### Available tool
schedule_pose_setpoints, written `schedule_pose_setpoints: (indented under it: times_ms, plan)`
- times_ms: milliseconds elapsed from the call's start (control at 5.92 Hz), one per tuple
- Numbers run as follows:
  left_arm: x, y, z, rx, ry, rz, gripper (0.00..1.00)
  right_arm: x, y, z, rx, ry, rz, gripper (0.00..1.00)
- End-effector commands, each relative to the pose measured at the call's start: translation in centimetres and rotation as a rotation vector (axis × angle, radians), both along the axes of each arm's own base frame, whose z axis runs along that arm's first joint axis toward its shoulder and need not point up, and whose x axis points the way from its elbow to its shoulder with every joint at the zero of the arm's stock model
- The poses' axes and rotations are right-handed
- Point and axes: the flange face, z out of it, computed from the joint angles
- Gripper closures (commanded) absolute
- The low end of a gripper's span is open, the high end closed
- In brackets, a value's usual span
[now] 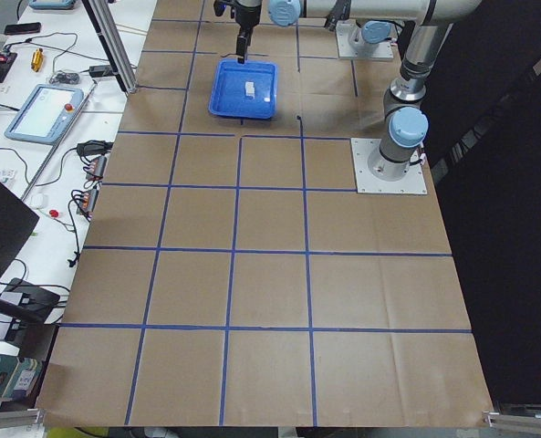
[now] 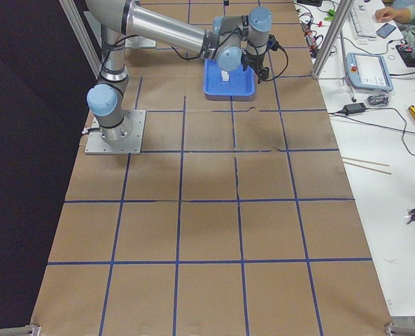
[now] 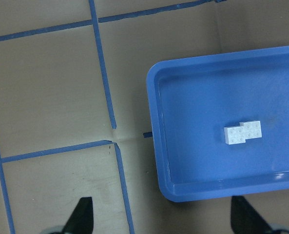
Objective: Assemble white blocks and place on blue tray
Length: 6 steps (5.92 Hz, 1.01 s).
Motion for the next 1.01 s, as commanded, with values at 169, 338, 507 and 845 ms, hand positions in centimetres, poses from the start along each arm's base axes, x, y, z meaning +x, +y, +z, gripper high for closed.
schedule_pose_setpoints:
  times_ms: [169,338,507,845]
  plan:
    - [0.1,-0.1,0.2,-0.003,0.000,0.002,0.01,-1.5,1.8,5.0,0.029,0.114,-0.455,0.00]
    - [0.0,0.0,0.2,-0.003,0.000,0.000,0.01,-0.8,2.8,6.0,0.060,0.101,-0.550,0.00]
    - [0.0,0.0,0.1,-0.002,0.000,0.000,0.01,1.2,3.4,7.5,0.075,0.099,-0.588,0.00]
    - [0.0,0.0,0.1,-0.002,0.000,0.000,0.01,4.4,4.3,9.9,0.125,0.104,-0.624,0.00]
